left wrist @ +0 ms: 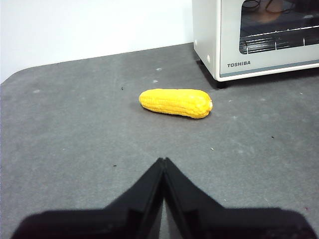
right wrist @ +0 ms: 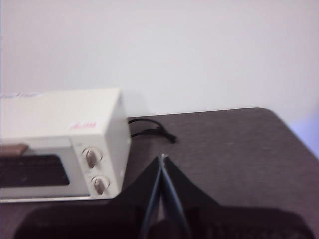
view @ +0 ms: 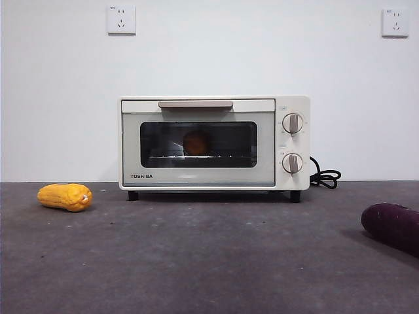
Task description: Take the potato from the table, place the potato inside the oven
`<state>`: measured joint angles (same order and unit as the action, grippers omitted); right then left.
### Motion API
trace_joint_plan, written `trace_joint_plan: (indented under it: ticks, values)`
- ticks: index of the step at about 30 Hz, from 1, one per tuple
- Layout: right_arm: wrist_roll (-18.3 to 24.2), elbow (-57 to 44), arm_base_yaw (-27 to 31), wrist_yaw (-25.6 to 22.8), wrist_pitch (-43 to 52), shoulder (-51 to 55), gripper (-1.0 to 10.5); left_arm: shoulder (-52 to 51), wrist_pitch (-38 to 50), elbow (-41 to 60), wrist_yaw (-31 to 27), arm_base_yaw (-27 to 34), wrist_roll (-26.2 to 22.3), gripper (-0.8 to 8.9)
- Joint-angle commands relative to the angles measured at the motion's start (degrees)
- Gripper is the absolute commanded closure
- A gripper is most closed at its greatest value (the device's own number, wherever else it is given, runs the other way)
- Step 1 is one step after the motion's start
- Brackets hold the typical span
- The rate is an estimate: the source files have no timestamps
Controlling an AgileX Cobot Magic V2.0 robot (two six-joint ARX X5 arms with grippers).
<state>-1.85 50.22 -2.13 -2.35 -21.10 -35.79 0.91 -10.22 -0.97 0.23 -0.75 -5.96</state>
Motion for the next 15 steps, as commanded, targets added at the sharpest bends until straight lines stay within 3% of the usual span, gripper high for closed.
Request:
trace_joint_plan:
  ticks: [1,6,15]
  values:
    - [0.6,-10.5,2.8,1.5,9.2,5.8,9.5,0.0,0.6,0.5,0.2,0.2,0.3,8.17]
    - [0.9,-23.9,4.5,1.2,18.1,14.1,9.5,0.0,0.6,0.5,0.2,0.2,0.3,8.17]
    - [5.0,-39.0,4.5,1.6,18.0,25.4,9.5,0.0,0.6,0.5,0.2,0.2,0.3,8.17]
